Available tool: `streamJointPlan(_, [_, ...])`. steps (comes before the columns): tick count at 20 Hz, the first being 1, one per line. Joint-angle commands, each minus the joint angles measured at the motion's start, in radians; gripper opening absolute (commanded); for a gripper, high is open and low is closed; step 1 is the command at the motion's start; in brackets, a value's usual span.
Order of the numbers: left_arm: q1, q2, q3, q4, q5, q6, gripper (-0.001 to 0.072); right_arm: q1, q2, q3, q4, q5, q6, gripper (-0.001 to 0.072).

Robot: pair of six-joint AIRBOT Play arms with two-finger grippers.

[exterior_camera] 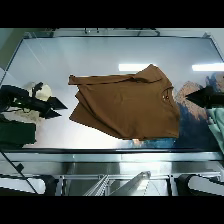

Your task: Fold the shirts.

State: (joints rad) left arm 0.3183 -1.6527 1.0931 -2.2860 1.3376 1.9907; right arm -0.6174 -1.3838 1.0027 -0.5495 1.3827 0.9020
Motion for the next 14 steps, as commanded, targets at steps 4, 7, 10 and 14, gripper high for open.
streamJointPlan(4, [-0.137, 0.003, -0.072, 0.034, -0.168, -0.002, 0.0694, -0.011, 0.089, -0.054, 0.004, 0.014, -0.011, 0.0223])
streamJointPlan(7, [-0.192, -0.039, -0.071, 0.032, -0.133, -0.002, 0.0558, -0.016, 0.106, -0.053, 0.003, 0.013, -0.003, 0.0223])
streamJointPlan(10, [-0.201, -0.076, -0.071, 0.035, -0.067, -0.002, 0.0118, -0.059, 0.107, -0.053, 0.001, 0.013, 0.02, 0.0223])
streamJointPlan(14, [-0.164, -0.062, -0.067, 0.033, -0.054, -0.001, 0.0017, -0.18, 0.107, -0.053, -0.137, 0.001, 0.101, 0.0226])
